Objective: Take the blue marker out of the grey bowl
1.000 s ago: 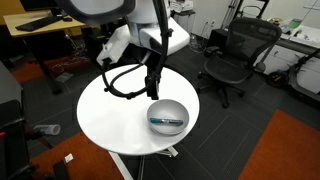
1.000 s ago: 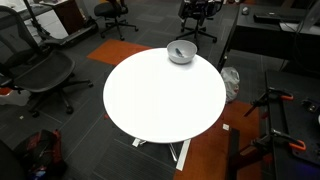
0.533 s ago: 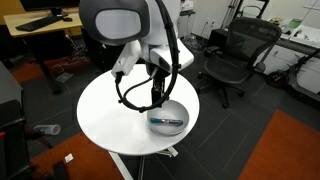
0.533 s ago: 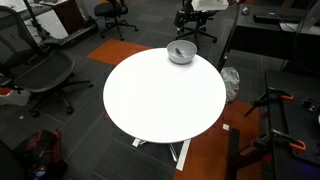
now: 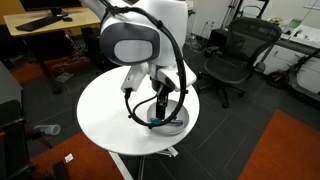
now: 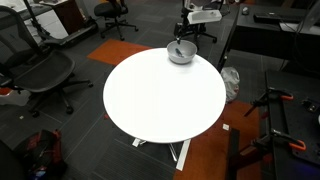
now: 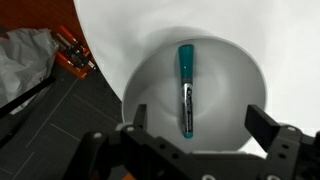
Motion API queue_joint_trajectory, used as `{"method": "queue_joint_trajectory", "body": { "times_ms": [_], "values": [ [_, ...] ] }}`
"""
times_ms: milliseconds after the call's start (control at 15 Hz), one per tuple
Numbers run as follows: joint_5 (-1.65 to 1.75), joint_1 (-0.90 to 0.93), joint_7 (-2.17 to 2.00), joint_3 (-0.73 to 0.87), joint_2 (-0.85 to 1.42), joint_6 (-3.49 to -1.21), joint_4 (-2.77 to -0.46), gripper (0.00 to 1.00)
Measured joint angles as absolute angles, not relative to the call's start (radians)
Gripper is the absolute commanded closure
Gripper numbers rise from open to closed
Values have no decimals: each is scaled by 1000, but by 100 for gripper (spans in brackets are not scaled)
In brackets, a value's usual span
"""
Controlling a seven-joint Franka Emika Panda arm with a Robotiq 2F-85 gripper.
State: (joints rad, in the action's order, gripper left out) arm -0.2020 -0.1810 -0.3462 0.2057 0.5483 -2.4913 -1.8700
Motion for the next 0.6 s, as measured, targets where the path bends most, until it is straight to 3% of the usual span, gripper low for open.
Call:
{"method": "queue_joint_trajectory", "body": {
  "times_ms": [600],
  "values": [
    [-202, -190, -360, 211, 699, -2497, -1736, 0]
  ]
}}
